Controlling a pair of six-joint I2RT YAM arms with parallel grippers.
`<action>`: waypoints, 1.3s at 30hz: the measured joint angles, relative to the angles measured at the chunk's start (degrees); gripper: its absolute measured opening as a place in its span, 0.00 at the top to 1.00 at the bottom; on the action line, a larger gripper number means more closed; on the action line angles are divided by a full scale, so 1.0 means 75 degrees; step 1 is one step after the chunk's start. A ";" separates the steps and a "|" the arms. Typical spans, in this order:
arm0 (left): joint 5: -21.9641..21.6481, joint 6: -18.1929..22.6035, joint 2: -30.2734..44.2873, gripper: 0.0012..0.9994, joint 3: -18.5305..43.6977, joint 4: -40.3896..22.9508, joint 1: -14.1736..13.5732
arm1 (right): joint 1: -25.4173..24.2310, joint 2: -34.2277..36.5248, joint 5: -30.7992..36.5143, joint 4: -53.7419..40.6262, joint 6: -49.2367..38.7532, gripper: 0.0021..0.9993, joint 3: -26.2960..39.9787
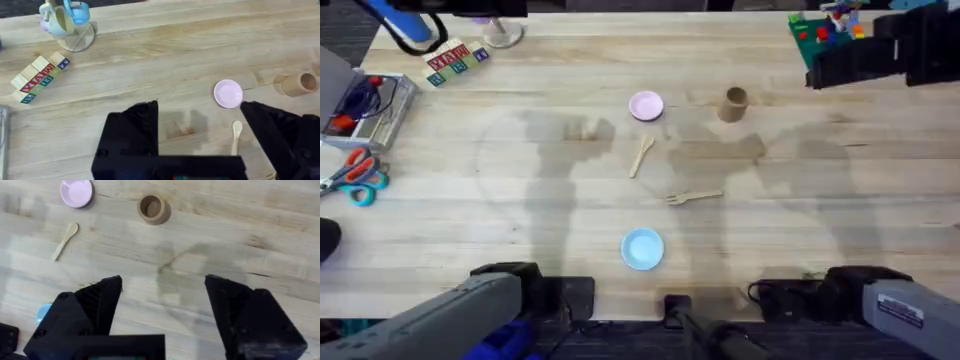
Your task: Pick up a utensil and set it on the pink plate, then put the other utensil in the container.
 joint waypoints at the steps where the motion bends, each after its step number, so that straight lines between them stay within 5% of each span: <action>1: 0.0000 0.0002 0.0032 0.01 0.0007 -0.0007 0.0000 | 0.0000 0.0000 -0.0003 0.0001 0.0000 0.00 0.0006; 8: 0.0000 0.0274 0.0055 0.01 0.0013 -0.0027 -0.0001 | 0.0393 0.0000 -0.0695 -0.0691 -0.1388 0.00 0.0015; 16: -0.0002 0.0398 0.0055 0.01 0.0013 0.0155 -0.0002 | 0.3058 0.0000 -0.1223 -0.1459 -0.5301 0.00 0.0052; 21: -0.0003 0.0398 0.0056 0.01 0.0013 0.0168 -0.0001 | 0.4253 0.0000 -0.1158 -0.1614 -0.6685 0.00 0.0052; 32: -0.0003 0.0398 0.0056 0.01 0.0013 0.0171 0.0000 | 0.4331 0.0152 -0.0867 -0.1738 -0.7068 0.00 0.0068; 39: -0.0003 0.0398 0.0056 0.01 0.0013 0.0171 -0.0002 | 0.4331 0.1698 -0.0789 -0.1684 -0.7231 0.00 0.0090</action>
